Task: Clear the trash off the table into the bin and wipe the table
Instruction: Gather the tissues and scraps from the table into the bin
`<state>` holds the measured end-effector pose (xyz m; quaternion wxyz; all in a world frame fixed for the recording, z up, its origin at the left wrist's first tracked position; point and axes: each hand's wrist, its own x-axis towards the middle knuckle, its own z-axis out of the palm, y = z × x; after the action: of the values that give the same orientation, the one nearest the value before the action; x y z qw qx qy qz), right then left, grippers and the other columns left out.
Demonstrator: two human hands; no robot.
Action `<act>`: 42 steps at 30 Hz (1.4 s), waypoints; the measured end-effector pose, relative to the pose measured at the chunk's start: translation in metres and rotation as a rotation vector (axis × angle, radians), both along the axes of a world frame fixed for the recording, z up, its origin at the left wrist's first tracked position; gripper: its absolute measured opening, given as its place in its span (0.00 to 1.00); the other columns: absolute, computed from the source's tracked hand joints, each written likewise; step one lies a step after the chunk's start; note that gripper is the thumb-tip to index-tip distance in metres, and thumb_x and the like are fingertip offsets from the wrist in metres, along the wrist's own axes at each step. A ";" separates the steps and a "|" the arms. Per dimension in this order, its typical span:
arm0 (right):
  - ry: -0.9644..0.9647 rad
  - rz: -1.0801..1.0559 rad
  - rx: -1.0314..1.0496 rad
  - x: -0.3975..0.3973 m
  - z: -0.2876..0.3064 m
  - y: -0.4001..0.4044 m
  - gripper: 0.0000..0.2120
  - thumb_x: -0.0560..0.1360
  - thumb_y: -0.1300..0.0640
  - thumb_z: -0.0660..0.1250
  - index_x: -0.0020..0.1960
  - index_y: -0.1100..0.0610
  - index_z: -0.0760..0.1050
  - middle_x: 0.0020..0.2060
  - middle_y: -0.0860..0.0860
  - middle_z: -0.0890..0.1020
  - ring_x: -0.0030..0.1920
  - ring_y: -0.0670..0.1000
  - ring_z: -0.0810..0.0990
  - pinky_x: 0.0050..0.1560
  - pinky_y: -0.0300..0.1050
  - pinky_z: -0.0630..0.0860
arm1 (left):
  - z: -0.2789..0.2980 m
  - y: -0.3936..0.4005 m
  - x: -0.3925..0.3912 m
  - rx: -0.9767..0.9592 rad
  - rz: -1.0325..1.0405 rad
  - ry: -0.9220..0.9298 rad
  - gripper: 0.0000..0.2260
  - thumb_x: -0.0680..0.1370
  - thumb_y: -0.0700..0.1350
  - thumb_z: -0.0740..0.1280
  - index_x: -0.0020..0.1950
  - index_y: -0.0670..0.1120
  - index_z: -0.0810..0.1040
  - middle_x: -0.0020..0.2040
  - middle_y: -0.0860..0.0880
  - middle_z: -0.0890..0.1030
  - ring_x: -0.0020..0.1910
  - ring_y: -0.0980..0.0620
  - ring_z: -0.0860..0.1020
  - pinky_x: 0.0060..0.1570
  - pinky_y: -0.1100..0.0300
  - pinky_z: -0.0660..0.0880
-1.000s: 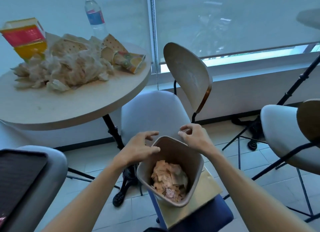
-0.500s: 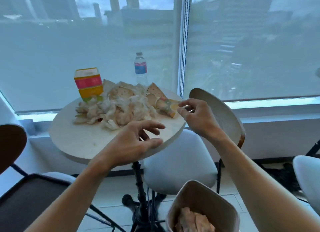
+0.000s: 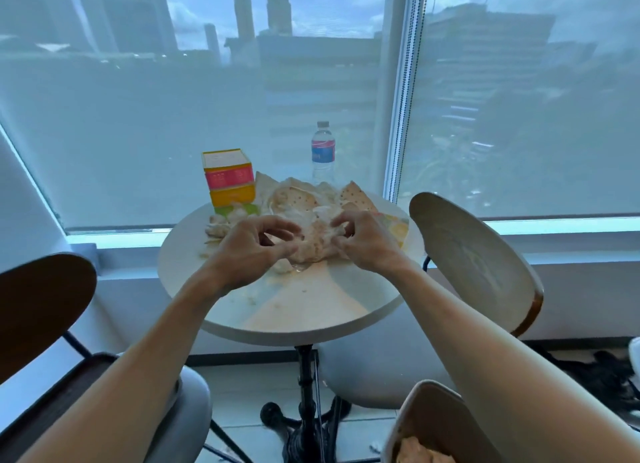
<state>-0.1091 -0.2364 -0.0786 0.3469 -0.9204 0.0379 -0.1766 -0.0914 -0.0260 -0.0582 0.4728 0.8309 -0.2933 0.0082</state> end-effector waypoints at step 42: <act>-0.234 0.051 0.590 -0.006 0.075 0.034 0.14 0.74 0.66 0.71 0.57 0.53 0.78 0.38 0.51 0.79 0.40 0.47 0.80 0.42 0.40 0.78 | 0.042 0.020 0.047 -0.827 -0.039 0.419 0.05 0.75 0.35 0.69 0.48 0.43 0.81 0.38 0.51 0.85 0.38 0.58 0.83 0.37 0.66 0.78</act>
<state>-0.1148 -0.2028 -0.0033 0.6050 -0.7544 0.0242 -0.2536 -0.0448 -0.0060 -0.0163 0.8136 0.5507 -0.1790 -0.0527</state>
